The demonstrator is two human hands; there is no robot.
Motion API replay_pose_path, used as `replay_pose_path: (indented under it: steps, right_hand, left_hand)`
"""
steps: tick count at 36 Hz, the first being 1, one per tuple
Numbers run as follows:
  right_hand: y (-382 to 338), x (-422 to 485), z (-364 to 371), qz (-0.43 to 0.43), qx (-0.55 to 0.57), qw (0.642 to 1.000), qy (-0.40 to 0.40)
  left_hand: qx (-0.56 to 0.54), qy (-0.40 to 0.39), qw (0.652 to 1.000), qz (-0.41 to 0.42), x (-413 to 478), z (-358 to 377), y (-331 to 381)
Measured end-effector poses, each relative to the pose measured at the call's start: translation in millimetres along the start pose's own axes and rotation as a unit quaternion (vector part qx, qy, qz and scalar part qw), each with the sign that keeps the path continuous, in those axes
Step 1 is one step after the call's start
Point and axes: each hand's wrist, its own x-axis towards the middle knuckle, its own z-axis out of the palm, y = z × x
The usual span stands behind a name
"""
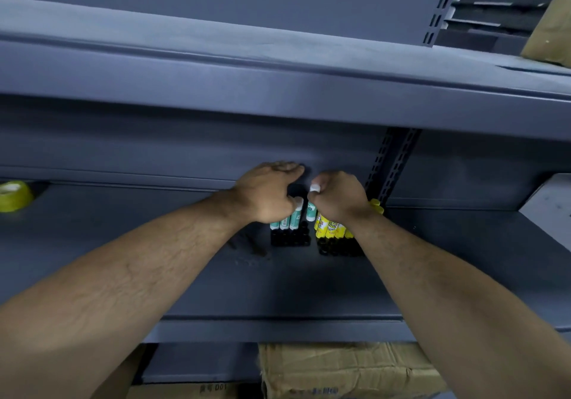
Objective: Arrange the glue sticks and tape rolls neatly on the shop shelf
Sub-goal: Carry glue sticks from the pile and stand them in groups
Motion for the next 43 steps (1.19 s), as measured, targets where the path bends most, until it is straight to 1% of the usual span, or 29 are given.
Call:
replay_pose_path:
  steps: [5, 11, 18, 23, 28, 39, 43]
  right_hand:
    - [2, 3, 6, -0.009, -0.069, 0.998, -0.002]
    - [0, 7, 8, -0.025, -0.106, 0.994, -0.011]
    - [-3, 12, 9, -0.029, -0.118, 0.992, -0.04]
    - [0, 14, 10, -0.03, -0.12, 0.991, -0.045]
    - [-5, 15, 9, -0.043, -0.156, 0.984, -0.075]
    - [-10, 2, 1, -0.07, -0.214, 0.971, -0.077]
    - [-14, -5, -5, -0.075, -0.203, 0.974, -0.068]
  left_hand:
    - [0.024, -0.035, 0.999, -0.008, -5, 2, -4]
    - [0.024, -0.046, 0.999, -0.016, -7, 0, -4]
    - [0.024, -0.044, 0.999, -0.006, -4, 0, -5]
    - [0.024, -0.054, 0.998, -0.003, -5, 1, -5]
    - [0.024, -0.058, 0.998, 0.0, -3, 6, -10]
    - [0.02, -0.057, 0.998, -0.005, -12, 8, -10]
    - [0.021, -0.045, 0.999, -0.009, -17, 5, -17]
